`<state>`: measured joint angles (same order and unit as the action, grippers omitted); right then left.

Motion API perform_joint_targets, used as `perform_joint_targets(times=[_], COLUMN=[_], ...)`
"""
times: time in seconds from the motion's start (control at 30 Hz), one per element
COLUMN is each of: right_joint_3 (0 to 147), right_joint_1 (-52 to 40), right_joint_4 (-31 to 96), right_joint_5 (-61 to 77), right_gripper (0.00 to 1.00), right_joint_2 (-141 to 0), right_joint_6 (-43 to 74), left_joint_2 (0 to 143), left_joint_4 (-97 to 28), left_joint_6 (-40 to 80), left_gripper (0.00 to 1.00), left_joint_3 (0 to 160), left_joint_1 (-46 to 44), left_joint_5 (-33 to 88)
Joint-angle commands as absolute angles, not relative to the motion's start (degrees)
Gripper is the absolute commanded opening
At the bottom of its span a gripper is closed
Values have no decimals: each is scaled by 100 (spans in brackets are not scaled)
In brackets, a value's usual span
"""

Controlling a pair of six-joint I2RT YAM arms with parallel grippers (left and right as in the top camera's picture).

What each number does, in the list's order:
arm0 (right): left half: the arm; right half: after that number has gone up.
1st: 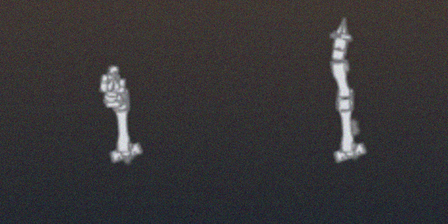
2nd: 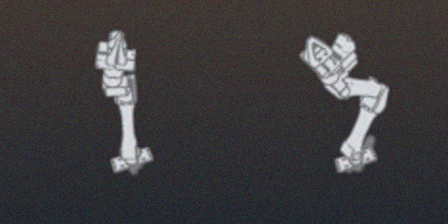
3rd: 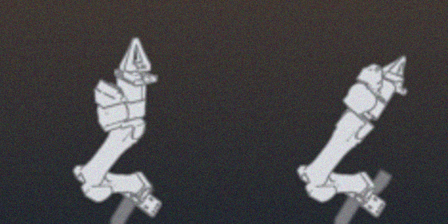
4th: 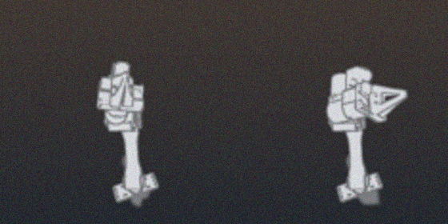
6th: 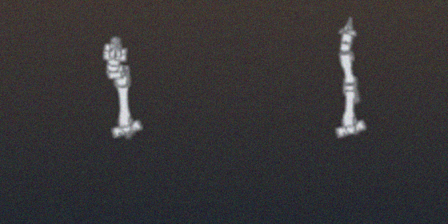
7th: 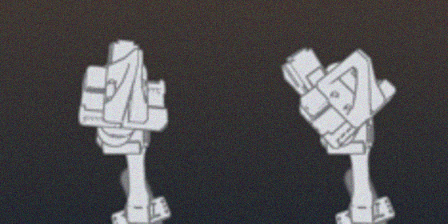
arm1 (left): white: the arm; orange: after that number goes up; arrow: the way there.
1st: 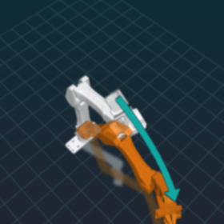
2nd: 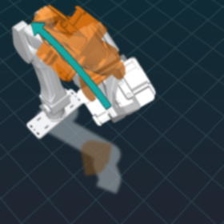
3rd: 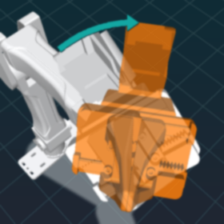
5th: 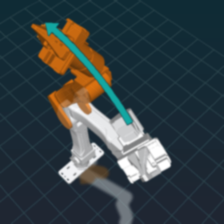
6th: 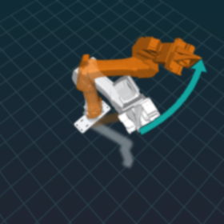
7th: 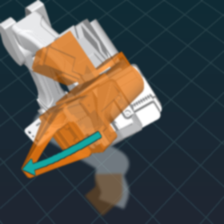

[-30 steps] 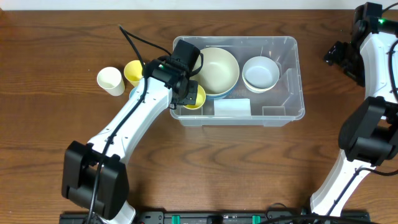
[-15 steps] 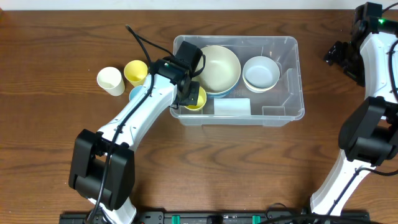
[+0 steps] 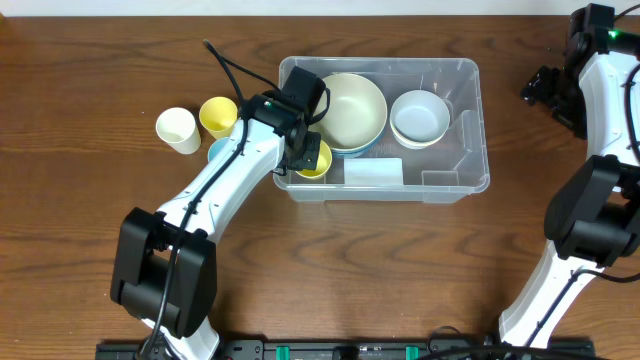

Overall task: Pack container
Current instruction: 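Lower the yellow cup into the bin and open the left gripper, then move the left gripper back to the light blue cup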

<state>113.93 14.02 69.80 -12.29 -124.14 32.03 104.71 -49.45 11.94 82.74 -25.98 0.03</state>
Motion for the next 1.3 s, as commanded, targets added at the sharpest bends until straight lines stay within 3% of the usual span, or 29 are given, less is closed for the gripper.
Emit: perform_joint_targets(times=[0.0,0.17,0.67,0.83,1.07,1.27], right_joint_3=[11415,11415,11415,11415,11415,11415], right_joint_1=[1461,1461,1461,1461,1461,1461], right_joint_4=[6984,6984,6984,6984,6984,6984], right_joint_5=[-1308,-1308,-1308,-1308,-1308,-1308], right_gripper=[99,99,99,99,99,99], right_joint_2=[-12477,-12477,-12477,-12477,-12477,-12477], right_joint_6=[3273,3275,3275,3275,3275,3275], left_joint_2=[10449,10449,10374,10154,9708,9649], left_joint_4=[-4954,-4958,-4807,-5153,-5369,-5568], left_joint_6=[1133,1133,1114,851,998,1726], left_gripper=[7,13,17,44,44,46], left_joint_3=[8311,8305,8523,9303,9813,9773], left_joint_1=[-2567,-2567,-2567,-2567,-2390,-1629], left_joint_5=[21,21,21,16,-692,-972])
